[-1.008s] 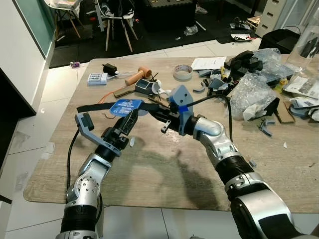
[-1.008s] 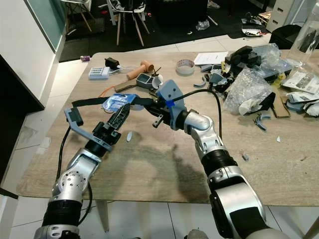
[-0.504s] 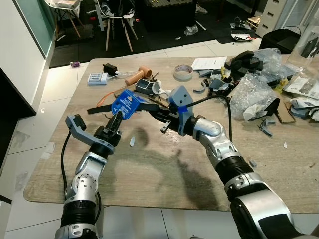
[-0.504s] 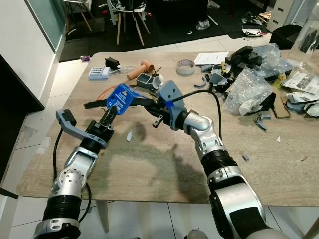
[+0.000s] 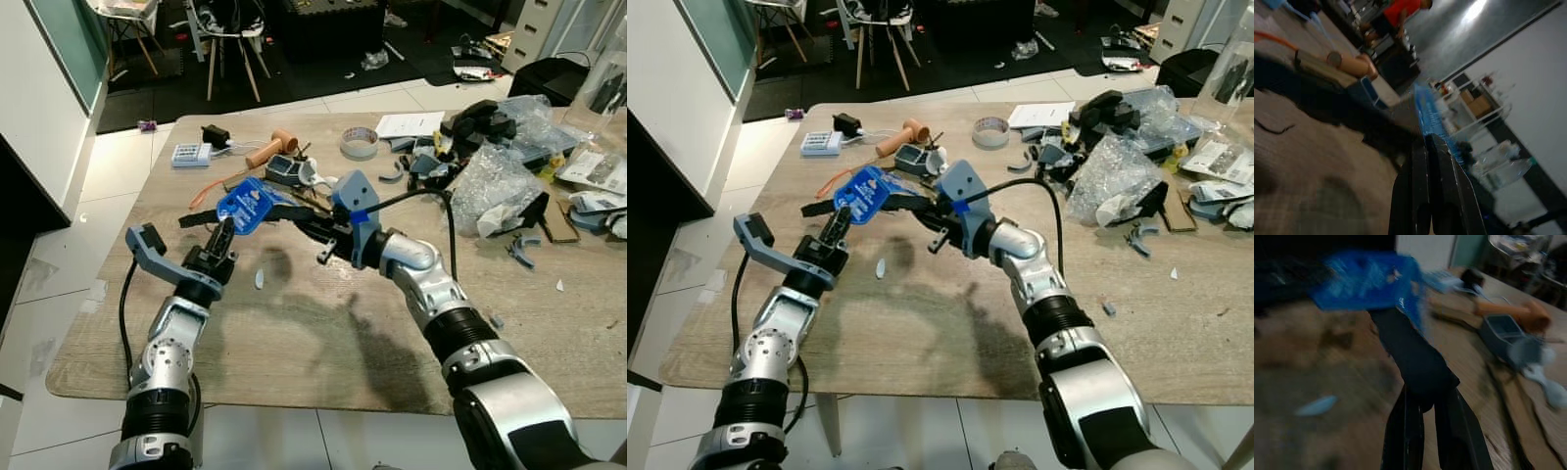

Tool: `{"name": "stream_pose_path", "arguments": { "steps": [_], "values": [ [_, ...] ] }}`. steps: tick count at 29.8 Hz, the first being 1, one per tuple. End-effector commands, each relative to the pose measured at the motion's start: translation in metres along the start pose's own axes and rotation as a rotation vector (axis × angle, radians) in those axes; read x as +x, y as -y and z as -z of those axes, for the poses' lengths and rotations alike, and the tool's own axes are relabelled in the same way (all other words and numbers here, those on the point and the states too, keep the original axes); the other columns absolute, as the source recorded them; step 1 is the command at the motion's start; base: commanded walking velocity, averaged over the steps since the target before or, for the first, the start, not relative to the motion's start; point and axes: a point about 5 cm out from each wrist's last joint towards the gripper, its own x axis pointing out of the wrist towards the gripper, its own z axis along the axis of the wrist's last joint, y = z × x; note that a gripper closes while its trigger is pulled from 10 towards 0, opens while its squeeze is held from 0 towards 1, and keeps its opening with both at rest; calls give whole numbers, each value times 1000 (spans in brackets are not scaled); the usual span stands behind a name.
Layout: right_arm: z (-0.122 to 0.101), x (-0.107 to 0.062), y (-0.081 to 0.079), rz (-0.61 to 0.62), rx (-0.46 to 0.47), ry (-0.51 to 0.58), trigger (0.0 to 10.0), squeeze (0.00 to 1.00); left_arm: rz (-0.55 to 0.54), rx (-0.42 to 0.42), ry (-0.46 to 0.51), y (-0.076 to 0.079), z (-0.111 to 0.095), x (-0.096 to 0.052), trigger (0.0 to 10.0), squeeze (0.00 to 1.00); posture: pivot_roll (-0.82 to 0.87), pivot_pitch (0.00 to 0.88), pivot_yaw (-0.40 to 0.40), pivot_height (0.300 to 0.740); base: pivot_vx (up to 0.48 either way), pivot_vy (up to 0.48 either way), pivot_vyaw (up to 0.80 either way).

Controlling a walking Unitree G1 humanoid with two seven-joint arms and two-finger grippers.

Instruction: Picking trash to rubbish bin

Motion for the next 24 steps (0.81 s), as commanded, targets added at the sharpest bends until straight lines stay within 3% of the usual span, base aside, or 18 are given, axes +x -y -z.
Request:
{"name": "stream_pose_path", "arguments": {
  "steps": [1, 10, 15, 17, 19, 21, 23, 24],
  "values": [
    [-1, -2, 13, 100, -45, -36, 0, 0, 43, -11, 36, 4, -10, 0, 3451, 0, -16, 36, 48, 740, 0, 0, 0],
    [-6, -15, 44, 365, -206, -90, 0, 0, 111, 2, 43, 9, -22, -2, 3373, 0, -15, 37, 47, 740, 0, 0, 0],
    [-6, -21, 55, 463, -218, -103, 0, 0, 113, 7, 51, 10, -22, -3, 3569, 0, -10, 40, 46, 740, 0, 0, 0],
    [-7, -25, 61, 520, -167, -75, 0, 0, 90, 28, 63, 8, -25, -4, 4039, 0, -11, 41, 47, 740, 0, 0, 0],
    [-13, -25, 63, 529, -28, 21, 0, 0, 9, 97, 90, -1, -34, -4, 9608, 0, -13, 42, 49, 740, 0, 0, 0],
    [-21, -20, 57, 450, 125, 154, 0, 0, -60, 147, 110, -9, -42, -5, 10000, 0, -15, 42, 53, 740, 0, 0, 0],
    [-25, -18, 54, 412, 168, 201, 0, 0, -75, 162, 112, -10, -44, -6, 10000, 0, -15, 42, 53, 740, 0, 0, 0],
    [-37, -10, 38, 237, 259, 330, 2118, 0, -119, 239, 108, -15, -48, -8, 10000, 0, -17, 42, 56, 740, 0, 0, 0]
  ]
}}
